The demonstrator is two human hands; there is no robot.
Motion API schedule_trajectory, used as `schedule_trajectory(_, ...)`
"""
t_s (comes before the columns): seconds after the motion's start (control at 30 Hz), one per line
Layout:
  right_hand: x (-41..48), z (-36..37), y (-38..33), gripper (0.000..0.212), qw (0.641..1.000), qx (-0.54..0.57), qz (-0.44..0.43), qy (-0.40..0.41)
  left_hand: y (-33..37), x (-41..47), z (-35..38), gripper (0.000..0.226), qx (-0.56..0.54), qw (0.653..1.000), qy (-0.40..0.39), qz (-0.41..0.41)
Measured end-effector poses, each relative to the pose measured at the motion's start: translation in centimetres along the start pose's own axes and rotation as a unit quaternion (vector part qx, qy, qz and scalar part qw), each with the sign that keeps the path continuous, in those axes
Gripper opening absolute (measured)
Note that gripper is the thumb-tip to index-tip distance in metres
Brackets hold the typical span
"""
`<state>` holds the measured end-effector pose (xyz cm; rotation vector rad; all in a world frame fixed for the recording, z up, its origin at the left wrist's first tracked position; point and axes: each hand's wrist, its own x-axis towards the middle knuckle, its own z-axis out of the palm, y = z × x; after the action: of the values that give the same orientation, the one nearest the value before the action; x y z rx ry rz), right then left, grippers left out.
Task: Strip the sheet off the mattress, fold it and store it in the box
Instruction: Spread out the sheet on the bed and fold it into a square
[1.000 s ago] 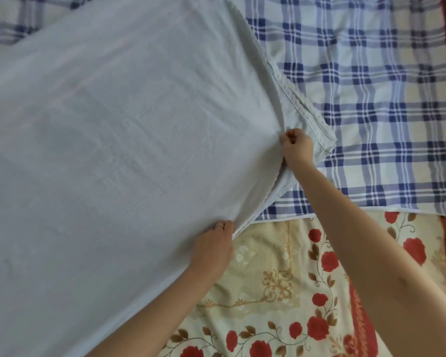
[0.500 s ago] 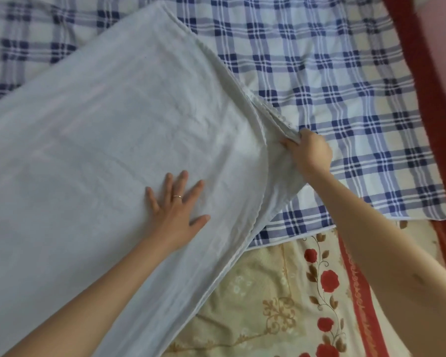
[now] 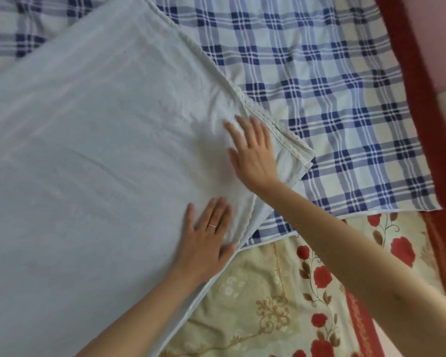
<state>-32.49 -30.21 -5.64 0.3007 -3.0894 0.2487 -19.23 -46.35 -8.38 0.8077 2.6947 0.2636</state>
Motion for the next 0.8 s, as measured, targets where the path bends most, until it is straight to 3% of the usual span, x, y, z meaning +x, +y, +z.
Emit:
schedule_trajectory(0.07,-2.9,1.5,-1.2,0.054,0.963,-0.060,-0.233,-0.121,0.3,-0.7,0.4,0.065,-0.007,0.999,0.000,0.042)
schedule_trajectory(0.1,-3.8,1.9,-0.2,0.058,0.948,-0.096,-0.259,-0.159,0.2,-1.4,0.6,0.061,-0.015,0.998,0.006,0.055)
schedule_trajectory(0.13,-4.0,2.0,1.7,0.065,0.951,-0.113,-0.223,-0.185,-0.1,-2.1,0.6,0.057,-0.028,0.998,0.012,0.059)
schedule_trajectory(0.17,-4.1,2.0,3.9,0.072,0.966,-0.113,-0.134,-0.188,-0.4,-3.1,0.5,0.054,-0.039,0.998,0.020,0.054)
schedule_trajectory(0.2,-3.6,1.8,5.9,0.073,0.977,-0.099,-0.007,-0.190,-1.1,-4.0,0.5,0.054,-0.037,0.998,0.033,0.037)
schedule_trajectory(0.27,-2.7,0.7,7.4,0.065,0.956,-0.069,0.213,-0.189,-3.0,-6.2,0.5,0.056,-0.010,0.997,0.068,-0.021)
schedule_trajectory(0.33,-2.0,0.0,5.0,0.060,0.953,-0.102,0.247,-0.142,-4.8,-8.1,0.4,0.058,0.006,0.990,0.094,-0.105)
schedule_trajectory(0.4,-2.9,0.5,-0.6,0.061,0.985,-0.086,0.126,-0.077,-5.3,-9.7,0.8,0.060,0.012,0.980,0.096,-0.171)
schedule_trajectory(0.43,-4.2,1.1,-3.4,0.062,0.996,-0.050,0.017,-0.071,-5.0,-10.2,1.3,0.060,0.011,0.978,0.093,-0.188)
schedule_trajectory(0.5,-8.5,2.3,-6.7,0.060,0.957,-0.026,-0.257,-0.130,-3.2,-11.4,2.5,0.062,0.009,0.977,0.079,-0.198)
schedule_trajectory(0.53,-9.9,2.7,-6.0,0.058,0.928,-0.051,-0.334,-0.159,-2.3,-12.1,3.2,0.062,0.012,0.979,0.066,-0.193)
schedule_trajectory(0.57,-10.8,3.2,-4.2,0.057,0.919,-0.070,-0.351,-0.163,-1.2,-13.1,4.0,0.062,0.015,0.982,0.051,-0.181)
schedule_trajectory(0.6,-11.0,3.5,-1.5,0.058,0.940,-0.084,-0.294,-0.149,-0.2,-13.6,4.6,0.061,0.014,0.986,0.033,-0.164)
schedule_trajectory(0.67,-11.2,2.7,3.6,0.063,0.985,-0.077,-0.016,-0.153,0.9,-14.6,5.5,0.060,0.019,0.991,-0.001,-0.130)
schedule_trajectory(0.73,-11.8,0.3,6.7,0.067,0.944,-0.057,0.270,-0.180,1.6,-15.0,5.7,0.061,0.013,0.995,-0.019,-0.102)
schedule_trajectory(0.8,-11.5,-1.3,6.2,0.067,0.902,-0.042,0.380,-0.202,1.5,-14.8,4.9,0.063,-0.014,0.995,-0.051,-0.086)
